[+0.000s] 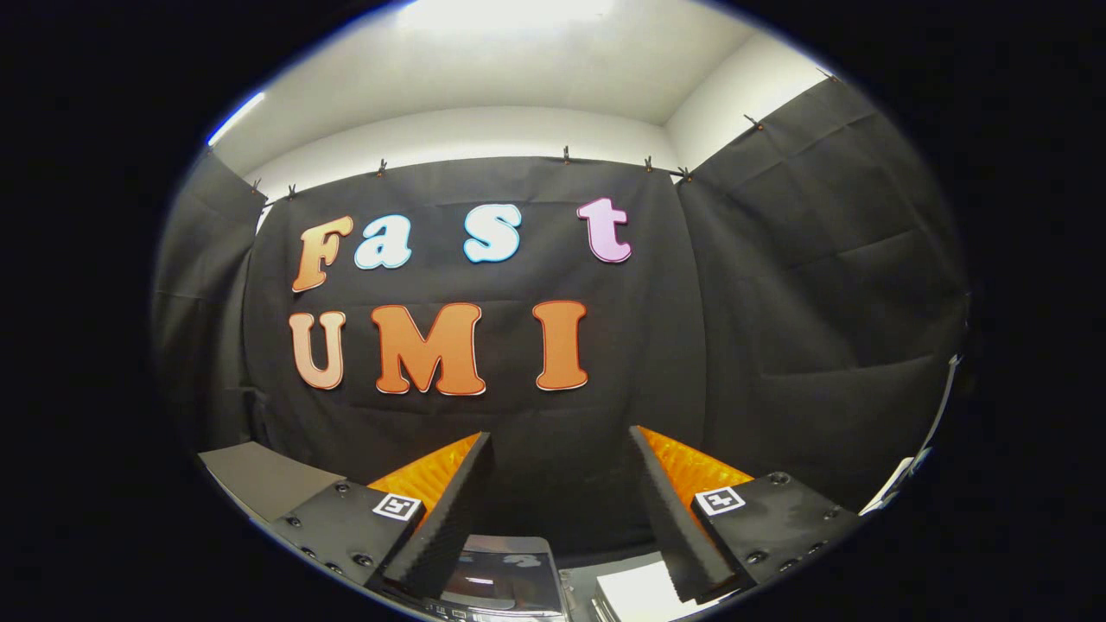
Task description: Put the clothes into the washing machine and then close the washing machine lid.
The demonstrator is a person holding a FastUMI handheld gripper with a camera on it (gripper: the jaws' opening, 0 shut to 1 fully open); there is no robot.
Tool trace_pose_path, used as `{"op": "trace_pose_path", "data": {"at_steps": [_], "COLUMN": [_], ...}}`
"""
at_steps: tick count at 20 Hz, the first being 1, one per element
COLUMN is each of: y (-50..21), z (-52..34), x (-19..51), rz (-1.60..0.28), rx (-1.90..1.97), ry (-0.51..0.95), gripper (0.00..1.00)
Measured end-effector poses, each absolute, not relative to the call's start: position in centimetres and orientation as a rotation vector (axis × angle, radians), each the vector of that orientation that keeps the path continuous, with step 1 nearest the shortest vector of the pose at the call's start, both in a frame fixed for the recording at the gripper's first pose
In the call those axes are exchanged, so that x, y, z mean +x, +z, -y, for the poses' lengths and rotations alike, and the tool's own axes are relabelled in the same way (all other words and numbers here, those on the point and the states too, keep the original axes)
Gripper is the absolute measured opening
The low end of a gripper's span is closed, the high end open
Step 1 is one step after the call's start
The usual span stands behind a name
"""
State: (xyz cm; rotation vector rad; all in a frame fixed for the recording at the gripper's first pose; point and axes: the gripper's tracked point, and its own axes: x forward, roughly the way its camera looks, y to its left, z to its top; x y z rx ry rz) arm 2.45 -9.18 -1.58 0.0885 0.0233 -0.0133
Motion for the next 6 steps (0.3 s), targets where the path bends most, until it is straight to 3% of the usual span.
{"op": "trace_pose_path", "data": {"at_steps": [6], "y": [-2.09], "z": [9.87], "x": [2.33], "rz": [-0.034], "rx": [0.108], "ry": [-0.026], "gripper": [0.99]}}
